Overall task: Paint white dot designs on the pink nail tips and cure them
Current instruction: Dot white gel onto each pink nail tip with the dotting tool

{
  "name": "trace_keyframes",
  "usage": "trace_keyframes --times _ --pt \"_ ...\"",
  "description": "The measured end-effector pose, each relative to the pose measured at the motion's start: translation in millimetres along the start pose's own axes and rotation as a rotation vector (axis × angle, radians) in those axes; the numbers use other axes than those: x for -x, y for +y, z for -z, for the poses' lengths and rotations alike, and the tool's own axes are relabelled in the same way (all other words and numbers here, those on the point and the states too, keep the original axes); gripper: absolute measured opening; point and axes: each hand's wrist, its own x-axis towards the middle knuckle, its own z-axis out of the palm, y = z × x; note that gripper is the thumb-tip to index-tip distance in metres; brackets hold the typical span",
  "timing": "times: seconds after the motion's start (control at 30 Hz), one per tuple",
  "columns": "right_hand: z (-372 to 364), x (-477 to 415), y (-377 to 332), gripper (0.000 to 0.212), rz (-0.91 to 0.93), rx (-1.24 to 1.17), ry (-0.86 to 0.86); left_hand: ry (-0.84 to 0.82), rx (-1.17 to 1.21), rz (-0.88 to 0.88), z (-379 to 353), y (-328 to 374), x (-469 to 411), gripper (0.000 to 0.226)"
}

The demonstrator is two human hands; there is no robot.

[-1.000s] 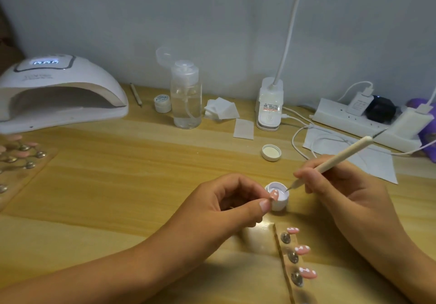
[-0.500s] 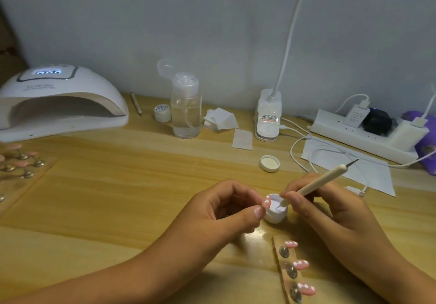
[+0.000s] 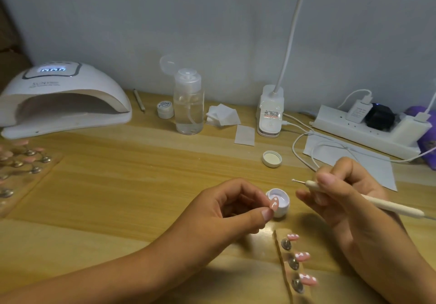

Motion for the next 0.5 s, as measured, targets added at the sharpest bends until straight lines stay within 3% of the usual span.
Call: trace_keyframes --times 0.5 --pt "-9.1 9.7 -2.2 0.021 -0.084 -0.081 -0.147 -0.016 -0.008 0.008 -0.1 -0.4 1.2 0.01"
